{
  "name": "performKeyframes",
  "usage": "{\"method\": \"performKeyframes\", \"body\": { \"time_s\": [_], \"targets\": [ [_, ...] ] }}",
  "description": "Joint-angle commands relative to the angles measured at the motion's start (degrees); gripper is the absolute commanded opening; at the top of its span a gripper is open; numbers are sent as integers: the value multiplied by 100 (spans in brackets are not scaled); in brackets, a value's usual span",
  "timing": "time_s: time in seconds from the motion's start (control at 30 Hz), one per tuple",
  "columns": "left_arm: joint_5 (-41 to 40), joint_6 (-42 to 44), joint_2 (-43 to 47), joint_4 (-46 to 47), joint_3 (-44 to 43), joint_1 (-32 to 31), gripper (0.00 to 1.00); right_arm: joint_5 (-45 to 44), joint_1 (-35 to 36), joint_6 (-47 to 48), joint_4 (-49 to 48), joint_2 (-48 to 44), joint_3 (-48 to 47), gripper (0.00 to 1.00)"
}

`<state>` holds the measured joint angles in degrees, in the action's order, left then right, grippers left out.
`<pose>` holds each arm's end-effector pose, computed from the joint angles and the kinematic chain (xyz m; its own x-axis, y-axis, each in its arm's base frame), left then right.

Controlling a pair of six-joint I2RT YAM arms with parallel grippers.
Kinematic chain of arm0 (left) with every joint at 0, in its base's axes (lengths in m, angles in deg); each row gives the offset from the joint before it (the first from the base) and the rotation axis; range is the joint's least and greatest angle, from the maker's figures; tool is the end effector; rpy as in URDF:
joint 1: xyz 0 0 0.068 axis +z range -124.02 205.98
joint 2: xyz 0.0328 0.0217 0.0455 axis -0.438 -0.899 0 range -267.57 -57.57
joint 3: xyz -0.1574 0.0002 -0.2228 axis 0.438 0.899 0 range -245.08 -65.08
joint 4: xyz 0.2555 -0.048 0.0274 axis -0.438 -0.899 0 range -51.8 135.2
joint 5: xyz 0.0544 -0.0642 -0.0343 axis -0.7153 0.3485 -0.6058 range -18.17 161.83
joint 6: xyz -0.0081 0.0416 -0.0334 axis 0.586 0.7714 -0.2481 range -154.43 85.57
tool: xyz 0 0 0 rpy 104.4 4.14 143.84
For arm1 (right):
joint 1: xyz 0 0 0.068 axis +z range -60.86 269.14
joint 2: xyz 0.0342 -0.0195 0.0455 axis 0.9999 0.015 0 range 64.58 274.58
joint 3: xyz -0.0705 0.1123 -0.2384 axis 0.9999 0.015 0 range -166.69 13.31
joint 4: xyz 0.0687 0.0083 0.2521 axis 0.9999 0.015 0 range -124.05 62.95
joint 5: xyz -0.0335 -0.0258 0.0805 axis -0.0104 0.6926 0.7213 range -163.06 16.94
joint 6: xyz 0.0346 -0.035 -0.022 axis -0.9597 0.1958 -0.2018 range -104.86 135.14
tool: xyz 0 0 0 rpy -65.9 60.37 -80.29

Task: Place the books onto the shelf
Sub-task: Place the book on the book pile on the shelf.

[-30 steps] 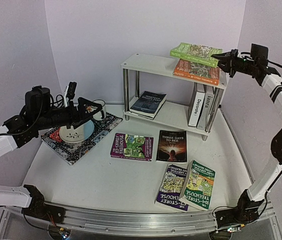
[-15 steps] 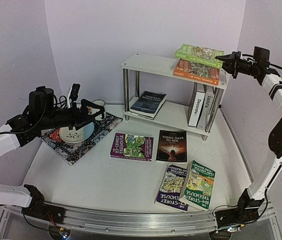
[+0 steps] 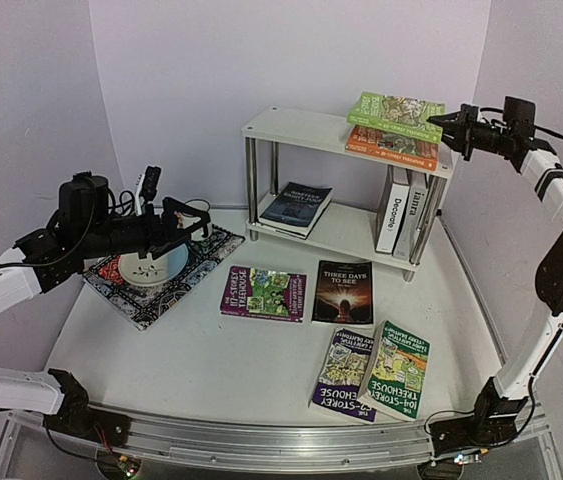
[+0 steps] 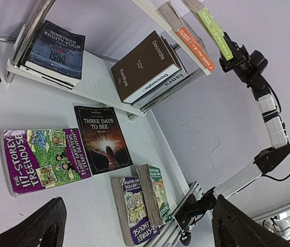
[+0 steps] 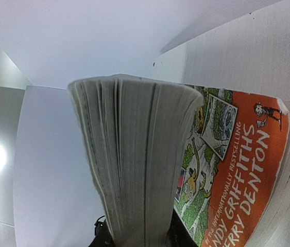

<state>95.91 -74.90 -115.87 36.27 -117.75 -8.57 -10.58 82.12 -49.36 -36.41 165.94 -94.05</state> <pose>0.1845 -0.1447 0.3469 -0.7047 -0.2342 -0.6697 0.5069 0.4943 -0.7062 0.3998 -0.0174 0.4708 -0.6728 0.5030 -0.5424 -0.4808 0.2598 0.8374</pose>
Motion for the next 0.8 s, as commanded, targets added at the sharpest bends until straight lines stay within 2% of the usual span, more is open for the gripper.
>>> {"method": "performKeyframes", "body": {
  "time_s": [0.0, 0.67, 0.77],
  "targets": [
    [68, 53, 86, 260, 31, 18, 100, 272, -25, 349, -626, -132, -16, 0],
    [66, 39, 111, 260, 37, 18, 100, -28, -119, 1444, -592, -369, 649, 0],
    [68, 43, 117, 261, 44, 18, 100, -78, -121, 1496, -568, -389, 692, 12]
  ]
}}
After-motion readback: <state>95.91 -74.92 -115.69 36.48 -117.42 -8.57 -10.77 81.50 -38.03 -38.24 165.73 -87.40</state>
